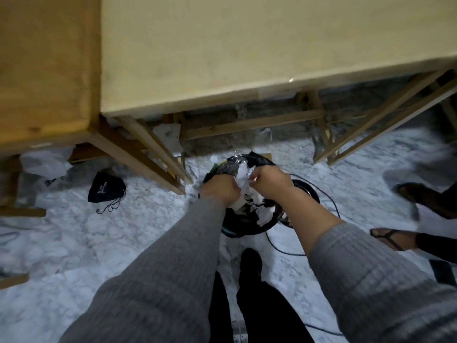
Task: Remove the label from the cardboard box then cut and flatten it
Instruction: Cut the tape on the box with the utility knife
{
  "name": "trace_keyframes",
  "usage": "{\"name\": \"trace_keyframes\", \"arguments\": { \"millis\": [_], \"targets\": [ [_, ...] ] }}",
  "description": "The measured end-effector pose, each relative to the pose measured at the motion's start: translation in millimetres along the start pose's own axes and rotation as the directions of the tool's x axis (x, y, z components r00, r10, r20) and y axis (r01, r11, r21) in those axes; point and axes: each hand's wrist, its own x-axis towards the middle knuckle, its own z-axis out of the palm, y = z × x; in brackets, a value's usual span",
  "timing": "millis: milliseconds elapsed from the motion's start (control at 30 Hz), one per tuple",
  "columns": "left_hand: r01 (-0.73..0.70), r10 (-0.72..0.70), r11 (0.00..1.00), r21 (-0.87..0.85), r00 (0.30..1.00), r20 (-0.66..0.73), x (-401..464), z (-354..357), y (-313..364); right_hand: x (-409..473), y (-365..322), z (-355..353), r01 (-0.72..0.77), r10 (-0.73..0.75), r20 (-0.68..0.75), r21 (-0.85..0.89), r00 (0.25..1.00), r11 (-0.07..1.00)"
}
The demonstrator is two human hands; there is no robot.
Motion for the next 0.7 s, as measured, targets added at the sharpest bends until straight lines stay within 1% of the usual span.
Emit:
{"name": "trace_keyframes", "arguments": {
  "millis": [33, 100, 200, 333, 433, 600, 700],
  "targets": [
    [0.003, -0.003, 1.000, 0.010, 1.000, 0.000, -16.2, -19.3, 0.7, -13.9, -13.2, -18.4, 0.025, -0.025, 0.031, 0.002, 0.999, 1.000],
    [0.029, -0.028, 0.999, 0.023, 0.998, -0.060, -49.4, -59.4, 0.3, -38.9, -43.9, -54.4, 0.101, -0.100, 0.058, -0.011, 0.993, 0.995],
    [0.077, -0.079, 0.997, -0.015, 0.980, -0.182, -96.7, -120.1, -11.7, -71.7, -99.7, -100.2, 0.230, -0.228, 0.027, -0.111, 0.973, 0.967],
    [0.120, -0.124, 0.992, -0.034, 0.942, -0.311, -153.9, -190.8, -51.6, -100.7, -188.5, -135.7, 0.382, -0.409, -0.046, -0.271, 0.912, 0.884],
    [0.181, -0.194, 0.981, -0.071, 0.894, -0.404, -189.4, -225.0, -95.8, -115.1, -258.5, -140.0, 0.443, -0.495, -0.069, -0.350, 0.866, 0.825],
    [0.276, -0.329, 0.944, -0.179, 0.821, -0.467, -231.2, -264.8, -191.6, -131.7, -376.4, -118.7, 0.539, -0.605, -0.062, -0.388, 0.794, 0.748],
    [0.292, -0.355, 0.935, -0.203, 0.801, -0.483, -248.2, -283.9, -256.3, -135.9, -444.5, -95.5, 0.578, -0.642, -0.069, -0.372, 0.763, 0.727]
  ]
}}
